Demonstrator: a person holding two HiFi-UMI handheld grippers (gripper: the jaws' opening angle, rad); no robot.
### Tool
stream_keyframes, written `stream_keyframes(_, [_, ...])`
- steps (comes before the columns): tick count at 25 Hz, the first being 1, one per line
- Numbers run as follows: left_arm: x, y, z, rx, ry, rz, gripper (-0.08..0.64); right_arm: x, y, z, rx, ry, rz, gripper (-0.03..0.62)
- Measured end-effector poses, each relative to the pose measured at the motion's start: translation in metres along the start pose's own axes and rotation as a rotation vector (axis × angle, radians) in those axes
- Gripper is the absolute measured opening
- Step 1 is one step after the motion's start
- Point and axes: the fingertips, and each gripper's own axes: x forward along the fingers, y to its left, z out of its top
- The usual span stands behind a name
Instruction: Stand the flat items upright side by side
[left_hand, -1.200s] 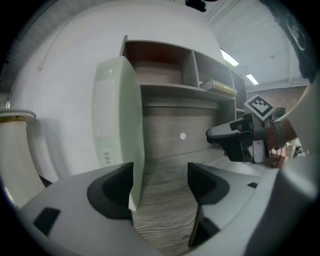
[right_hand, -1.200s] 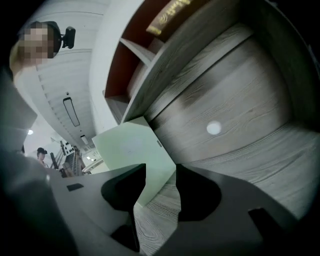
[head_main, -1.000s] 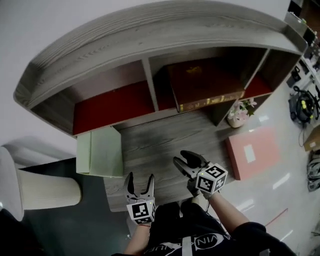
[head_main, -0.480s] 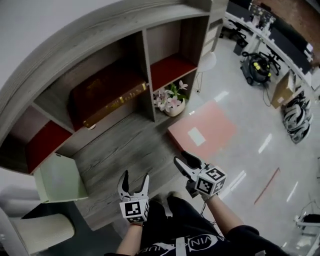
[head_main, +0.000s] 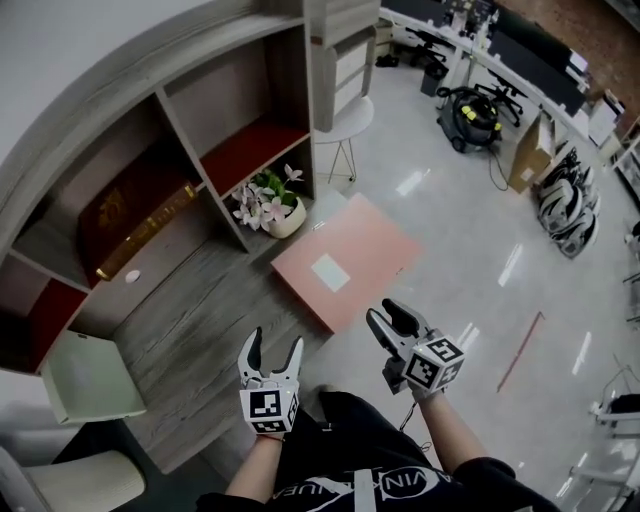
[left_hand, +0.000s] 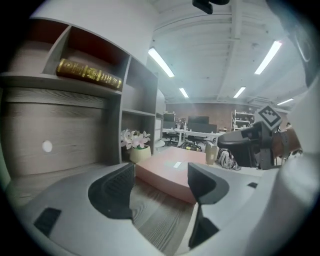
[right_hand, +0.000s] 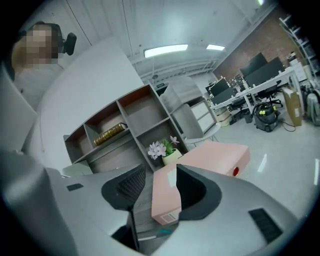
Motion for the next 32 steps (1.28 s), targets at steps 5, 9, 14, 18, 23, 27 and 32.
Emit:
stream_keyframes(5, [0.025, -0.026, 0.007, -0.024, -0.009, -0.044, 0.324, -0.023, -0.037, 0.013, 0.018, -0.036, -0.053, 0.202])
stream_keyframes(9, [0.036, -0.036, 0.003, -0.037, 0.013, -0.066, 0.324, -0.035, -0.059, 0.014, 0.050, -0.049, -0.091, 0.202])
stream_keyframes(14, [0.055, -0.031, -0.007, -0.075, 0.046, -0.048, 0.324, -0.032, -0.088, 0.014, 0.097, -0.046, -0.122, 0.209])
stream_keyframes(18, [0.070, -0.028, -0.013, -0.110, 0.062, -0.031, 0.324, -0.023, -0.114, 0.017, 0.111, -0.022, -0.135, 0.215])
stream_keyframes(23, [0.093, -0.017, -0.022, -0.158, 0.062, 0.044, 0.324, 0.005, -0.155, 0.025, 0.122, 0.030, -0.142, 0.222])
stream_keyframes(27, [0.106, -0.016, -0.034, -0.214, 0.093, 0.107, 0.324, 0.025, -0.181, 0.030, 0.082, 0.116, -0.125, 0.232])
stream_keyframes(32, [0.120, -0.021, -0.036, -0.268, 0.112, 0.165, 0.324, 0.048, -0.210, 0.044, 0.051, 0.202, -0.086, 0.240])
